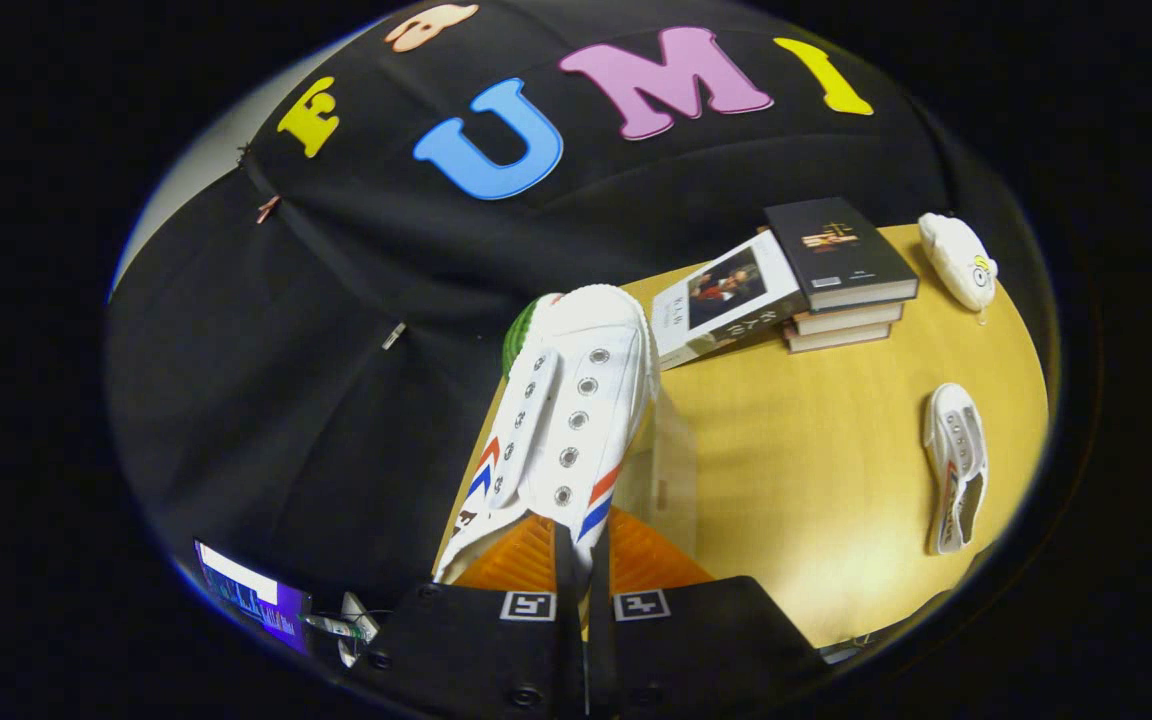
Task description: Open the storage box then place both shoes into the box .Put the left shoe in first, then the right shoe, with the right side of both shoes facing outward in a uniform manner.
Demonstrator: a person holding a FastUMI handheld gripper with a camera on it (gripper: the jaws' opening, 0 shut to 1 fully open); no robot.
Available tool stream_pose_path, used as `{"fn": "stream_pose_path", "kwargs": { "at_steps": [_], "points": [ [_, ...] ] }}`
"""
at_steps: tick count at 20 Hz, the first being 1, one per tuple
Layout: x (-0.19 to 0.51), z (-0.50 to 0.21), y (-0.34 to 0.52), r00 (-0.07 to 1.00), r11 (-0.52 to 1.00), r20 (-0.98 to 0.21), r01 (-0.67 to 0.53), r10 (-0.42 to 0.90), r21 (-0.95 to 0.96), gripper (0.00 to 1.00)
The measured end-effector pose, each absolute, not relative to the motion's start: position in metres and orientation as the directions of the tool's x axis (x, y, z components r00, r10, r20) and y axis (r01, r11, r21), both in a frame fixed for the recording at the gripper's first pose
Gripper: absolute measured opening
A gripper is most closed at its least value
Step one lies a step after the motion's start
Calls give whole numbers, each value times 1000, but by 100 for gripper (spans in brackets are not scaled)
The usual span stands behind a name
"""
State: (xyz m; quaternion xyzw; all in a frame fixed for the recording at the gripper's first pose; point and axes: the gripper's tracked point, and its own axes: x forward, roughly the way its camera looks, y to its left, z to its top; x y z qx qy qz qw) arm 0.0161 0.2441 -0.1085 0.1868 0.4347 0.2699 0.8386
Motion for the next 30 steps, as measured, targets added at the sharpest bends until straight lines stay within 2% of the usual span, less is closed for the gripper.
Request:
{"fn": "stream_pose_path", "kwargs": {
  "at_steps": [7, 15, 17, 23, 30],
  "points": [
    [-16, -158, 318, 323, 775, -707, -325, 630, 542, 6],
    [-17, -207, 342, 188, 770, -748, -194, 637, 608, 7],
    [-18, -206, 342, 155, 761, -745, -126, 648, 636, 6],
    [-1, -212, 327, 198, 799, -774, -161, 602, 580, 6],
    [9, -231, 346, 140, 794, -782, -121, 607, 595, 6]
  ]
}}
